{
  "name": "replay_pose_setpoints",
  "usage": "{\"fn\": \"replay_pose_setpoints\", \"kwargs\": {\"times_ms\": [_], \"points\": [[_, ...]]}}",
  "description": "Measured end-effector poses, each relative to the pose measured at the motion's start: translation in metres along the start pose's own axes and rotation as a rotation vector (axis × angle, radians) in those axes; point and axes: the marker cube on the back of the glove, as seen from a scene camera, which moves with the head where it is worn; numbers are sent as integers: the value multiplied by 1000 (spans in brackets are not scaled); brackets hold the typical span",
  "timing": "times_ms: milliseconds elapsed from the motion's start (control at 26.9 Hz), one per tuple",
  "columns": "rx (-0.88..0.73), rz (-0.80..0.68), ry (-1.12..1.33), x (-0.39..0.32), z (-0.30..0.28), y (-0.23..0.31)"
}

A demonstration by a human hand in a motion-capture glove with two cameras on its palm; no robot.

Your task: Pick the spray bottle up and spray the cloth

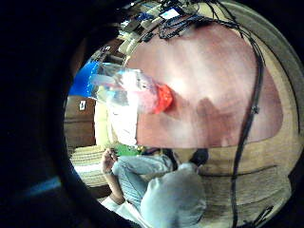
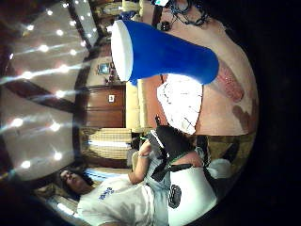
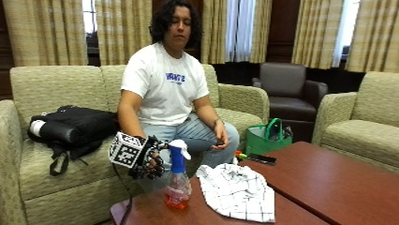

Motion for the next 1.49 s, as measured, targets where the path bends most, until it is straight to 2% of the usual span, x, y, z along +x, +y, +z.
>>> {"fn": "replay_pose_setpoints", "kwargs": {"times_ms": [595,856,1489], "points": [[82,-17,-114,-6,30,-49],[152,-85,-110,-9,37,-68],[154,-113,-181,-23,66,-105]]}}
